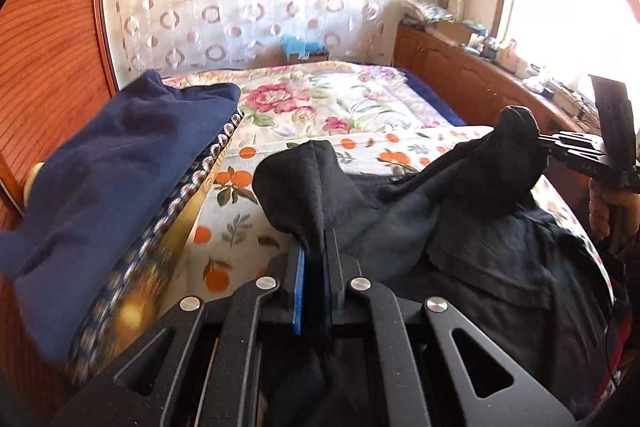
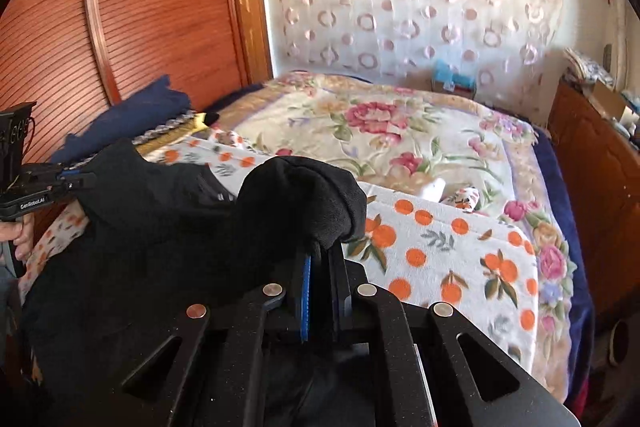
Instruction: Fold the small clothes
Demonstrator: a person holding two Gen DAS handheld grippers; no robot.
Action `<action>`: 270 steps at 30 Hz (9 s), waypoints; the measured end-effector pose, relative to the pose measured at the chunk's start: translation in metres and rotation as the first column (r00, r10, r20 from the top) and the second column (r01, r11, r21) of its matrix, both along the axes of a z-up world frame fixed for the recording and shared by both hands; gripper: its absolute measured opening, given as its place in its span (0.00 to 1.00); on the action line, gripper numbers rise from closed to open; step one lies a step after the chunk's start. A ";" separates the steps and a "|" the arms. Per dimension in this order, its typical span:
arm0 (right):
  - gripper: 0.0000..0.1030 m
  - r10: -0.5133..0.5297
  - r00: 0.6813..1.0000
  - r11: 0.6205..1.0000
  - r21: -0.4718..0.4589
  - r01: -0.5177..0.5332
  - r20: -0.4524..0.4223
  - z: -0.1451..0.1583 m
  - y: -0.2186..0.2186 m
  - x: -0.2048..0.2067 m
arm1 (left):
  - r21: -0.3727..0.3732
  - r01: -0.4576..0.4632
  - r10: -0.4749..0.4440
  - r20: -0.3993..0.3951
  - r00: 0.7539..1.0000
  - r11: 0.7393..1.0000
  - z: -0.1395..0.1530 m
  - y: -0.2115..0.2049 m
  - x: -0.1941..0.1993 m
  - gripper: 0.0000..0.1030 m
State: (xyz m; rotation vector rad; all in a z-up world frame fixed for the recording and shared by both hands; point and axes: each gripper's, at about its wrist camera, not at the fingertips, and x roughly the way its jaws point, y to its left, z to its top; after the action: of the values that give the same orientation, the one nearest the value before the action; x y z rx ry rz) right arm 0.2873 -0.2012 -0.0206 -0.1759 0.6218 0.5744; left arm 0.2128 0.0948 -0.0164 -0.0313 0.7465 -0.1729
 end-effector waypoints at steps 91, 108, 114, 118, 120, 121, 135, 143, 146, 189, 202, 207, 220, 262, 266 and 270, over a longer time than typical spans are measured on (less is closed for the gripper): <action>0.41 -0.222 0.941 0.969 0.051 0.242 -0.256 -0.046 -0.070 -0.170 | -0.043 -0.081 0.078 -0.077 0.994 0.996 -0.056 0.012 -0.131 0.78; 0.08 -0.232 0.956 0.963 0.094 0.251 -0.180 -0.040 -0.101 -0.204 | -0.004 -0.145 0.143 -0.126 0.982 0.989 -0.075 0.023 -0.123 0.72; 0.09 -0.229 0.956 0.969 0.048 0.242 -0.184 -0.049 -0.089 -0.198 | -0.065 -0.130 0.121 -0.118 0.986 0.989 -0.073 0.031 -0.121 0.40; 0.18 -0.234 0.959 0.967 0.060 0.246 -0.162 -0.044 -0.091 -0.198 | -0.058 -0.177 0.173 -0.066 0.983 0.983 -0.067 0.038 -0.128 0.13; 0.24 -0.249 0.957 0.964 0.054 0.259 -0.148 -0.043 -0.094 -0.200 | -0.067 -0.181 0.176 -0.077 0.981 0.981 -0.069 0.042 -0.129 0.13; 0.36 -0.262 0.954 0.961 0.051 0.271 -0.145 -0.042 -0.095 -0.200 | -0.057 -0.177 0.172 -0.080 0.982 0.983 -0.070 0.041 -0.129 0.13; 0.63 -0.259 0.951 0.966 -0.018 0.260 -0.167 -0.058 -0.089 -0.166 | -0.091 -0.169 0.161 -0.093 0.983 0.981 -0.067 0.038 -0.121 0.49; 0.63 -0.223 0.957 0.974 0.002 0.228 -0.184 -0.065 -0.089 -0.161 | -0.058 -0.161 0.153 -0.119 0.981 0.985 -0.074 0.034 -0.119 0.49; 0.59 -0.211 0.961 0.977 -0.004 0.214 -0.176 -0.067 -0.087 -0.165 | -0.031 -0.142 0.138 -0.111 0.984 0.989 -0.074 0.029 -0.122 0.39; 0.26 -0.255 0.946 0.952 -0.122 0.282 0.201 0.071 -0.040 -0.119 | 0.073 -0.083 0.067 0.196 0.978 0.994 0.036 -0.003 0.010 0.27; 0.54 -0.232 0.973 0.971 -0.059 0.232 0.016 0.024 -0.067 -0.141 | -0.034 -0.030 0.034 0.110 0.993 0.999 -0.002 -0.002 -0.043 0.69; 0.54 -0.193 0.981 0.981 -0.002 0.193 -0.024 0.011 -0.092 -0.147 | -0.058 -0.023 0.028 0.082 0.996 0.998 -0.017 -0.010 -0.075 0.69; 0.54 -0.181 0.972 0.982 0.034 0.188 -0.148 -0.018 -0.112 -0.181 | -0.074 -0.024 0.021 -0.046 0.999 0.997 -0.057 -0.029 -0.113 0.69; 0.05 -0.160 0.987 0.984 0.076 0.162 -0.033 -0.004 -0.113 -0.198 | 0.011 -0.001 0.001 -0.028 1.000 1.000 -0.050 -0.041 -0.125 0.10; 0.05 -0.156 0.988 0.983 0.102 0.154 0.005 0.012 -0.120 -0.205 | -0.026 0.028 -0.027 0.010 1.000 0.999 -0.028 -0.045 -0.141 0.10; 0.05 -0.161 0.986 0.983 0.099 0.156 0.038 0.022 -0.126 -0.216 | -0.041 0.037 -0.038 -0.014 0.999 0.998 -0.031 -0.047 -0.148 0.10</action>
State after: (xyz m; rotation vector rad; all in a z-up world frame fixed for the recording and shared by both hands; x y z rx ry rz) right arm 0.0712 -0.3269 0.0016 -0.0486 0.5571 0.4439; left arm 0.0651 0.0474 -0.0475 -0.0572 0.7582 -0.2235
